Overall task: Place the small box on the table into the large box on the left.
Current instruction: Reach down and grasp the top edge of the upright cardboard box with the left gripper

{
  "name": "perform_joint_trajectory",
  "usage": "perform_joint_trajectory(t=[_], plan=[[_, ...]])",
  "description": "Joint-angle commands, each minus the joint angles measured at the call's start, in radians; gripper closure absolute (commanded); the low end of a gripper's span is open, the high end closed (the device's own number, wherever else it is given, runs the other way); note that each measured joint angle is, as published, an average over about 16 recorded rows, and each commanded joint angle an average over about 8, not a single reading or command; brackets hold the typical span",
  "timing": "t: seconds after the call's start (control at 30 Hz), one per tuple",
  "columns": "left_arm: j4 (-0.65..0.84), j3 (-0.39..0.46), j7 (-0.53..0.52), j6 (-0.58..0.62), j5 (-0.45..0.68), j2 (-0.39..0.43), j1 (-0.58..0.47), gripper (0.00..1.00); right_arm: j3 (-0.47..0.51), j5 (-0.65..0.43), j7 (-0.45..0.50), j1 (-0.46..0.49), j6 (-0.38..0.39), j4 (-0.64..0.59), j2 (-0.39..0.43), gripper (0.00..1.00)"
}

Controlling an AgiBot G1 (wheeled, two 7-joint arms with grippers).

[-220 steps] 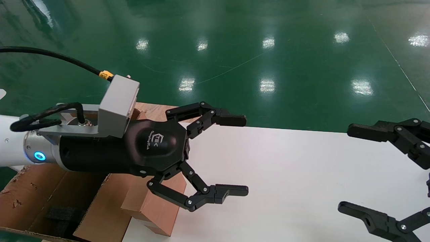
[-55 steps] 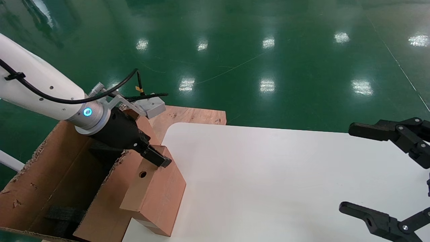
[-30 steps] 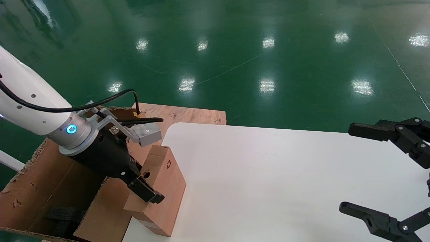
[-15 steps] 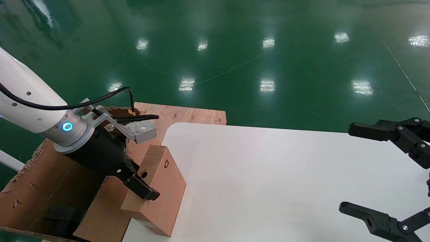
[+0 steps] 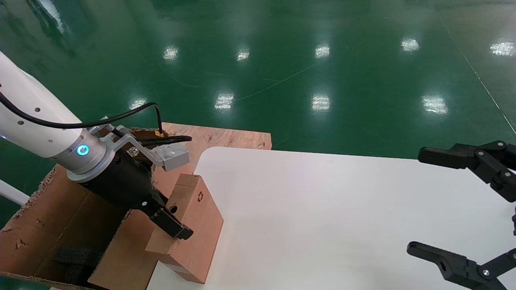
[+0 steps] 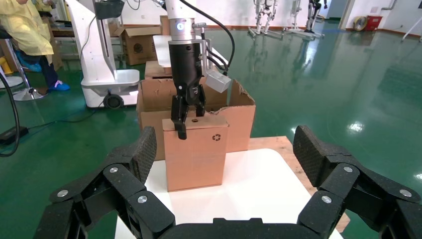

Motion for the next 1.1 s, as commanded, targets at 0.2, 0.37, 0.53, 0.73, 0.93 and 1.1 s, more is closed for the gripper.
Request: perform_joint_trajectory(t=[0.2,0.37,0.53,0.73,0.93,1.1], plan=[[-0.002,-0.001,0.002,0.0,0.001,-0.001,0.002,1.0,0.0,0.0,0.0,0.0,0.0,0.0,0.0,0.0],[-0.003,-0.002,0.003,0.0,0.001,-0.001,0.003,1.0,0.0,0.0,0.0,0.0,0.0,0.0,0.0,0.0],[-0.003,-0.002,0.004,0.0,0.002,-0.002,0.003,1.0,0.0,0.0,0.0,0.0,0.0,0.0,0.0,0.0],[-0.004,-0.003,0.004,0.0,0.002,-0.002,0.004,1.0,0.0,0.0,0.0,0.0,0.0,0.0,0.0,0.0],[-0.004,-0.003,0.005,0.0,0.003,-0.002,0.004,1.0,0.001,0.0,0.0,0.0,0.0,0.0,0.0,0.0],[-0.004,-0.003,0.005,-0.001,0.003,-0.002,0.004,1.0,0.001,0.0,0.0,0.0,0.0,0.0,0.0,0.0]])
